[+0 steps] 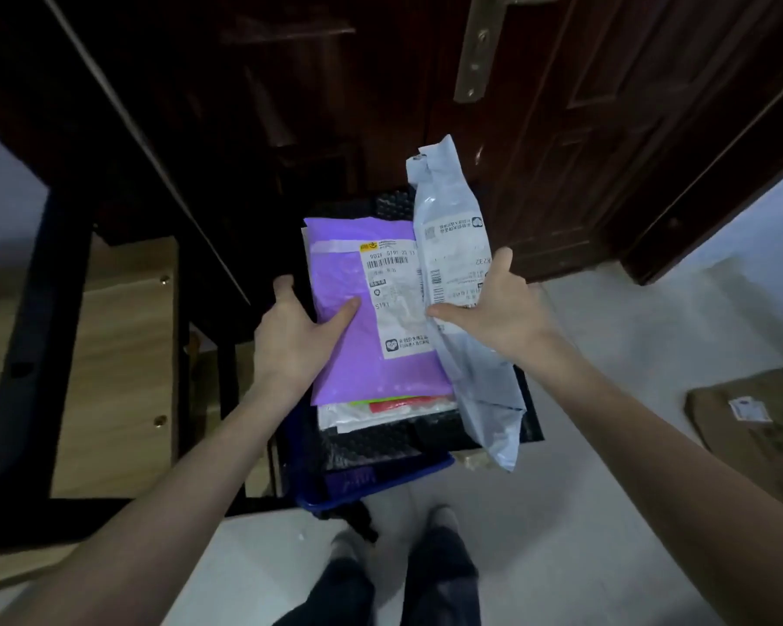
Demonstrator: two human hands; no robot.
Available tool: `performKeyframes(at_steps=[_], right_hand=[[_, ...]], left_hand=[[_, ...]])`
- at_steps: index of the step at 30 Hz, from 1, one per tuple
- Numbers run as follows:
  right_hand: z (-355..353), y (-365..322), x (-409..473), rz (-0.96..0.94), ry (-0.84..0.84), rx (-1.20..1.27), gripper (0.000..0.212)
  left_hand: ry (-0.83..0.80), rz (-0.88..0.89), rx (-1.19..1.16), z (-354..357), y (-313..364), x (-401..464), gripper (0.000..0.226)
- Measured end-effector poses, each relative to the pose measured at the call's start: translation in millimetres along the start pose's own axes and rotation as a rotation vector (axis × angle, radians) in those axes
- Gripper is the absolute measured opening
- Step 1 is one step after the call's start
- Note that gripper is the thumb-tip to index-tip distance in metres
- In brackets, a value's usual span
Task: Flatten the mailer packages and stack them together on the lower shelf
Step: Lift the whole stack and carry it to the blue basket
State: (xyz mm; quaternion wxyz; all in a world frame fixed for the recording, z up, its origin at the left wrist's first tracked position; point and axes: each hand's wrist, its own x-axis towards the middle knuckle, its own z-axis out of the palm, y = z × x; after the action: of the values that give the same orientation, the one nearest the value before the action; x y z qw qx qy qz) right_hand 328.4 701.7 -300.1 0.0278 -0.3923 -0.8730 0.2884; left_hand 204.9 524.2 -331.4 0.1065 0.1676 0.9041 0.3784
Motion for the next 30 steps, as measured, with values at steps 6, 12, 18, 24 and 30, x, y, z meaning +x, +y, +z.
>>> performKeyframes(at_steps=[6, 12, 18, 24, 30], right_hand=[[50, 18, 71, -0.08, -0.137, 0.061, 0.068], [138, 60, 123, -0.115, -0.233, 0.003, 0.071], [255, 119, 147, 0.024, -0.385, 0.048, 0.062], [376, 196, 163, 0.116, -0.467, 0.099, 0.07], [486, 264, 178, 0.171, -0.506, 0.135, 0.066]], left_hand=[[0.036, -0.176, 0.065, 40, -31, 38, 0.078], [-0.068, -0.33, 0.116, 104, -100, 61, 0.086], [-0.152, -0.376, 0.146, 181, -189, 70, 0.096], [-0.209, -0.362, 0.147, 268, -282, 71, 0.104], [-0.28, -0.37, 0.12, 350, -375, 76, 0.091]])
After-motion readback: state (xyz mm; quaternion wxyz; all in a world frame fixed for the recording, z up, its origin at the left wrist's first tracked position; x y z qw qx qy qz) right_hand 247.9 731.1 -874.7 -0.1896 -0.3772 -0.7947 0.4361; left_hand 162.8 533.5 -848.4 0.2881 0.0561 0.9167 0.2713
